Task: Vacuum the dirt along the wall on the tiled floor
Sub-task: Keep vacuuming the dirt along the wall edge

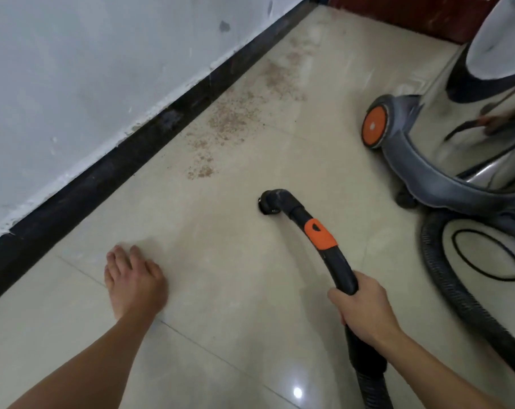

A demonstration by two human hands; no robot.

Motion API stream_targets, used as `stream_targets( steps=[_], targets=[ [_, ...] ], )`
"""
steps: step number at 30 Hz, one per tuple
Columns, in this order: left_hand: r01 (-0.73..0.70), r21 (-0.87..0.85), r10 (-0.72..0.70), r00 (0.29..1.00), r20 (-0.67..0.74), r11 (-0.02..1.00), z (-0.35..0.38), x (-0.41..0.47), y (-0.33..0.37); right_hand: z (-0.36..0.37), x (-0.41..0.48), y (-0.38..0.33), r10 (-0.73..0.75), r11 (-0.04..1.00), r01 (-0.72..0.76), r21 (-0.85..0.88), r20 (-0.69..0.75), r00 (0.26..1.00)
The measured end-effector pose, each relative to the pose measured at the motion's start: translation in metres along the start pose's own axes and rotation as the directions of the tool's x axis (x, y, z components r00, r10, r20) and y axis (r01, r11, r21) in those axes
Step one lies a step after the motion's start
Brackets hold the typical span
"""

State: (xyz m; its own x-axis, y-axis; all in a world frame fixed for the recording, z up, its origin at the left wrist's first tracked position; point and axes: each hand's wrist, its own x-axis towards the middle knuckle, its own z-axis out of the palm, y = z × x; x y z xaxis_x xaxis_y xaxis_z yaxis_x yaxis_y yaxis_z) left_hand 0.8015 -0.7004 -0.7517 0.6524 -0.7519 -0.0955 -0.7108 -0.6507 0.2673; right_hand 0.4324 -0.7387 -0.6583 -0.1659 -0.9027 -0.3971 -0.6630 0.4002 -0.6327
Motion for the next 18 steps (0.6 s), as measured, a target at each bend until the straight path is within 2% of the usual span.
stream_targets(
  steps=[5, 8, 10, 14, 18],
  targets=[
    [-0.008, -0.001, 0.008, 1.000, -0.007, 1.000, 0.002, 0.000, 0.005, -0.024, -0.046, 0.073, 0.136, 0.991, -0.130, 0.044, -0.178, 0.975],
    [0.011, 0.034, -0.012, 1.000, 0.005, 0.999, 0.003, 0.003, 0.007, -0.039, -0.033, 0.083, 0.219, 0.972, -0.192, 0.132, -0.232, 0.948],
    [0.021, 0.063, -0.023, 1.000, 0.022, 0.998, 0.002, 0.002, 0.011, -0.040, -0.015, 0.074, 0.225, 0.964, -0.179, 0.196, -0.246, 0.943],
    [0.017, 0.085, -0.023, 0.997, 0.070, 0.996, -0.003, 0.000, 0.023, -0.019, 0.011, 0.036, 0.157, 0.961, -0.104, 0.257, -0.193, 0.969],
    [-0.021, 0.061, 0.016, 0.996, 0.083, 0.998, -0.008, 0.008, 0.029, 0.010, 0.013, 0.006, 0.042, 0.981, -0.027, 0.190, -0.073, 0.996]
  ],
)
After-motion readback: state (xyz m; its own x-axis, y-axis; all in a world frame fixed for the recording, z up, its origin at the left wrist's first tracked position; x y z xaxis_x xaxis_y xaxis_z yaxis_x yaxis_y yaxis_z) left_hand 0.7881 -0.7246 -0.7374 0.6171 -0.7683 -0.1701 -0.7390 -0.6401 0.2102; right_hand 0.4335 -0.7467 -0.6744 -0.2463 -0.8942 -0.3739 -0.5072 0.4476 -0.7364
